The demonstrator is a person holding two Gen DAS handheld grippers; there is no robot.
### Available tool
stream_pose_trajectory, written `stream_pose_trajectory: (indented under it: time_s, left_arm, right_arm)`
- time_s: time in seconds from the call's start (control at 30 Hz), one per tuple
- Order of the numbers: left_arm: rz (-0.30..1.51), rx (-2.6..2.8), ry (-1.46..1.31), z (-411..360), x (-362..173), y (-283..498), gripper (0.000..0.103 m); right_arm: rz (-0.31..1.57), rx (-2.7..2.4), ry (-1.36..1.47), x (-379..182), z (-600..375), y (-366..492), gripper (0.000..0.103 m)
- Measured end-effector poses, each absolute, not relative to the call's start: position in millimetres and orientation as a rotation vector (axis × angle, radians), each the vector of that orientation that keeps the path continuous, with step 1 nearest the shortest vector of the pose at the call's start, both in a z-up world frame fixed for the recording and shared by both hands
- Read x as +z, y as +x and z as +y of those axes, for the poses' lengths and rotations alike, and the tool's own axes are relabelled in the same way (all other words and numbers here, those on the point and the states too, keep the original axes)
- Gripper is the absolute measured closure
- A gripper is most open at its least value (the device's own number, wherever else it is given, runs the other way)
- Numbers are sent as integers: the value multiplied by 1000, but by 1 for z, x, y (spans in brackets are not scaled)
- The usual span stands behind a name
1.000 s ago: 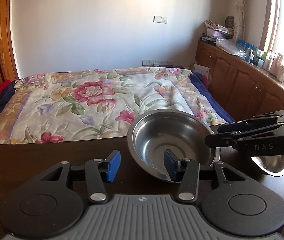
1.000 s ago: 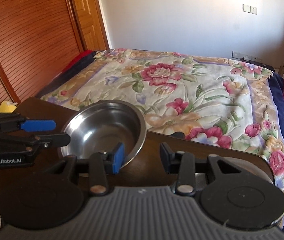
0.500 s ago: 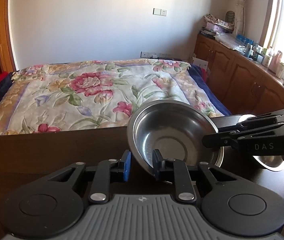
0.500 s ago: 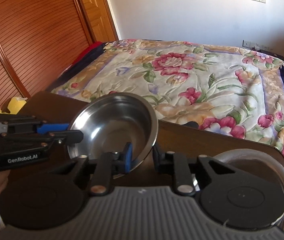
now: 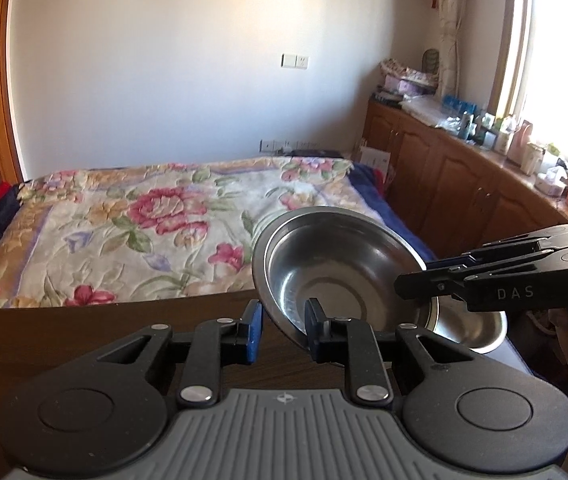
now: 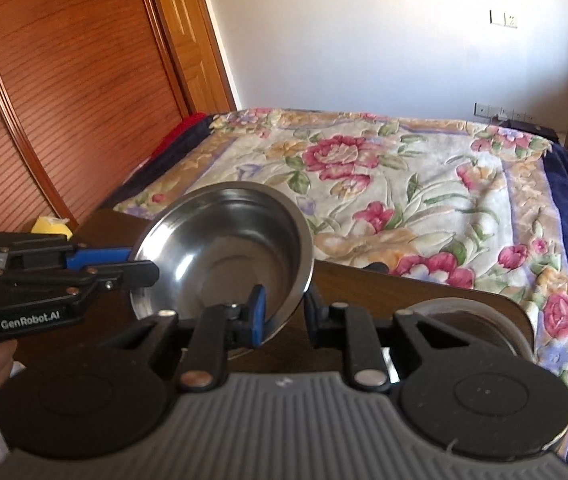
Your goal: Organize plates and bowls
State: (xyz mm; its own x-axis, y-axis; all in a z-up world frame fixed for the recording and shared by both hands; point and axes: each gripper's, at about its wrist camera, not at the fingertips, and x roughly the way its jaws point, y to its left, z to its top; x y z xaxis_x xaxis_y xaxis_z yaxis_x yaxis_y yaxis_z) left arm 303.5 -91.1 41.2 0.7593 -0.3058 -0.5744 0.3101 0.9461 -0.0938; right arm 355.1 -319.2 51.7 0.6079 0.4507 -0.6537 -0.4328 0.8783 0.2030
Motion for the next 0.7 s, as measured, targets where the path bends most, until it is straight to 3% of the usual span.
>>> stream_pose_trajectory:
  time_s: [0.7]
  left_arm:
    - [560,-380,56,-89,60,207,78]
  right_arm:
    - [684,472,41,72,-327,258,79]
